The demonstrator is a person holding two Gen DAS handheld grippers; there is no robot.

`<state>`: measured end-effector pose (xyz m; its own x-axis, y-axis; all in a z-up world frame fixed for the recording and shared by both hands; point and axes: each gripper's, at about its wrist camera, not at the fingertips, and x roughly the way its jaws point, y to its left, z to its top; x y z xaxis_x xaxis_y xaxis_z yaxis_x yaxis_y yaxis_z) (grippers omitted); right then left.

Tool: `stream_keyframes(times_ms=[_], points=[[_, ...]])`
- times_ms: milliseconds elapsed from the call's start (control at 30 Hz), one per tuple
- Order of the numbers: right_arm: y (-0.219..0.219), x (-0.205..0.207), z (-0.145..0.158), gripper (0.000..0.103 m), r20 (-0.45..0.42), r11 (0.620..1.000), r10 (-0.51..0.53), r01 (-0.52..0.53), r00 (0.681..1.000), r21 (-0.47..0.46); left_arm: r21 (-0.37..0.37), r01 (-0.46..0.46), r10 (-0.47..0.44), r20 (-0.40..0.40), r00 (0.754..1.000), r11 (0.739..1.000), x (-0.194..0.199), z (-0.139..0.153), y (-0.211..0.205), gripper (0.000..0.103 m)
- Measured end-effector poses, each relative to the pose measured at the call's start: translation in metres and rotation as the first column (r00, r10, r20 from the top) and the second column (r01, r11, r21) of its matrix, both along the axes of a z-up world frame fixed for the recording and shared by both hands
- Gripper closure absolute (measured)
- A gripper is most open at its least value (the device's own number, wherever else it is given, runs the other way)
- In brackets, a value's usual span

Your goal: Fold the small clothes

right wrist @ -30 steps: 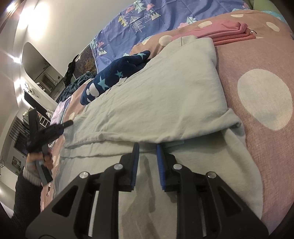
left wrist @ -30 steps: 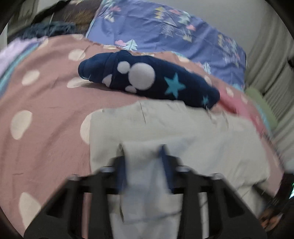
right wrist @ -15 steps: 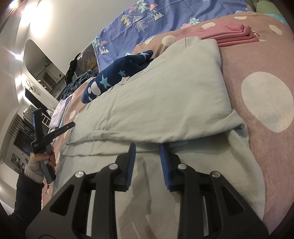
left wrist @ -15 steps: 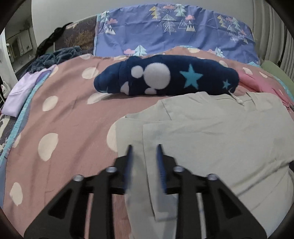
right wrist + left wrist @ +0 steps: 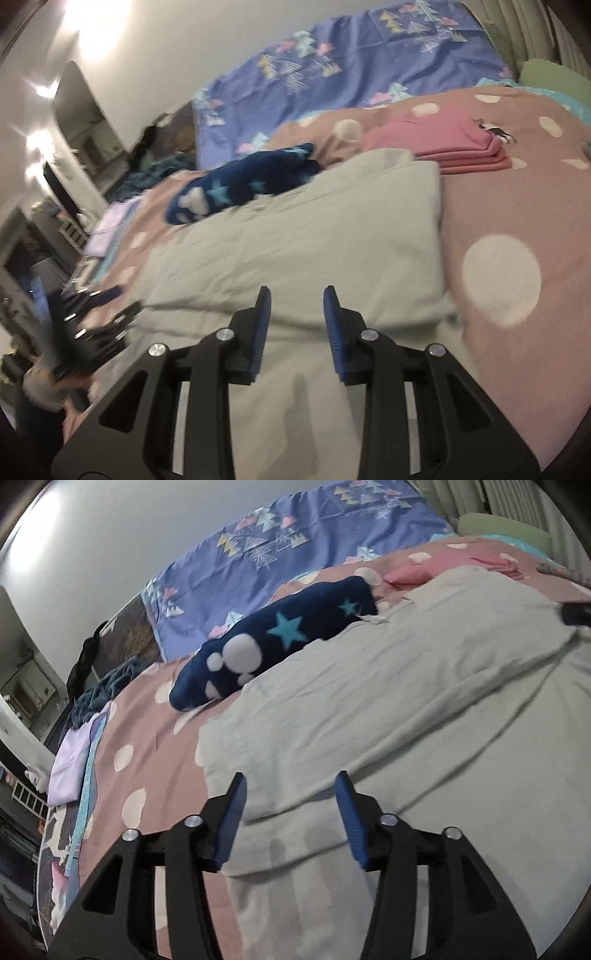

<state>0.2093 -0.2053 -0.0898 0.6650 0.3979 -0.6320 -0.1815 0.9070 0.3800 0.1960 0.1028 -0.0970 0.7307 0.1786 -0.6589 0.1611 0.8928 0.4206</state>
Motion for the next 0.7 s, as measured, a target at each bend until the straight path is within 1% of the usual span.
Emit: stream_keyframes(times_ms=[33, 67, 100, 133, 167, 200, 233, 300, 333, 400, 500, 533, 633, 700], points=[[0.000, 0.014, -0.015, 0.075, -0.070, 0.999, -0.019, 0.016, 0.997, -0.045, 0.008, 0.001, -0.001, -0.010, 1.000, 1.000, -0.002, -0.003, -0.003, 0.051], [0.000, 0.020, -0.026, 0.082, -0.123, 0.996, -0.037, 0.026, 0.992, -0.085, 0.011, -0.010, 0.010, -0.019, 1.000, 1.000, -0.002, -0.005, -0.004, 0.051], [-0.001, 0.018, -0.038, 0.088, -0.141, 0.992, -0.053, 0.036, 0.989, -0.121, 0.005, -0.022, 0.022, -0.025, 0.999, 1.000, -0.005, -0.008, -0.002, 0.051], [-0.002, 0.009, -0.037, 0.088, -0.107, 0.991, -0.048, 0.034, 0.993, -0.133, -0.017, -0.033, 0.032, -0.028, 0.999, 0.999, -0.011, -0.009, 0.002, 0.051], [-0.001, -0.001, -0.034, 0.087, -0.091, 0.988, -0.034, 0.020, 0.995, -0.155, -0.050, -0.043, 0.042, -0.025, 0.999, 0.998, -0.020, -0.008, 0.008, 0.051], [0.000, -0.011, -0.034, 0.085, -0.102, 0.984, -0.014, -0.005, 0.995, -0.178, -0.074, -0.051, 0.050, -0.023, 0.999, 0.996, -0.028, -0.007, 0.011, 0.051], [-0.003, -0.024, -0.032, 0.084, -0.095, 0.983, 0.002, -0.019, 0.995, -0.181, -0.116, -0.070, 0.068, -0.022, 0.997, 0.991, -0.041, -0.005, 0.020, 0.051], [-0.014, -0.047, -0.028, 0.079, -0.084, 0.987, 0.018, -0.031, 0.996, -0.157, -0.199, -0.107, 0.105, -0.022, 0.994, 0.974, -0.067, -0.001, 0.038, 0.048], [-0.023, -0.063, -0.024, 0.077, -0.080, 0.992, 0.024, -0.034, 0.997, -0.125, -0.235, -0.113, 0.111, -0.021, 0.994, 0.965, -0.079, 0.000, 0.046, 0.046], [-0.037, -0.087, -0.020, 0.070, -0.073, 0.995, 0.013, -0.021, 0.997, -0.100, -0.287, -0.118, 0.117, -0.024, 0.993, 0.951, -0.104, 0.000, 0.061, 0.045], [-0.064, -0.126, -0.018, 0.070, -0.073, 0.998, -0.018, 0.014, 0.997, -0.064, -0.364, -0.119, 0.100, -0.071, 0.992, 0.924, -0.144, -0.006, 0.081, 0.044], [-0.073, -0.137, -0.021, 0.070, -0.086, 0.999, -0.016, 0.013, 0.996, -0.035, -0.416, -0.112, 0.076, -0.101, 0.992, 0.903, -0.157, -0.010, 0.087, 0.045], [-0.086, -0.162, -0.030, 0.073, -0.117, 1.000, 0.009, -0.008, 0.993, 0.013, -0.509, -0.099, 0.023, -0.153, 0.988, 0.855, -0.186, -0.023, 0.091, 0.045], [-0.084, -0.180, -0.033, 0.073, -0.121, 1.000, 0.016, -0.015, 0.993, 0.007, -0.512, -0.089, 0.011, -0.154, 0.988, 0.855, -0.201, -0.027, 0.085, 0.045]])
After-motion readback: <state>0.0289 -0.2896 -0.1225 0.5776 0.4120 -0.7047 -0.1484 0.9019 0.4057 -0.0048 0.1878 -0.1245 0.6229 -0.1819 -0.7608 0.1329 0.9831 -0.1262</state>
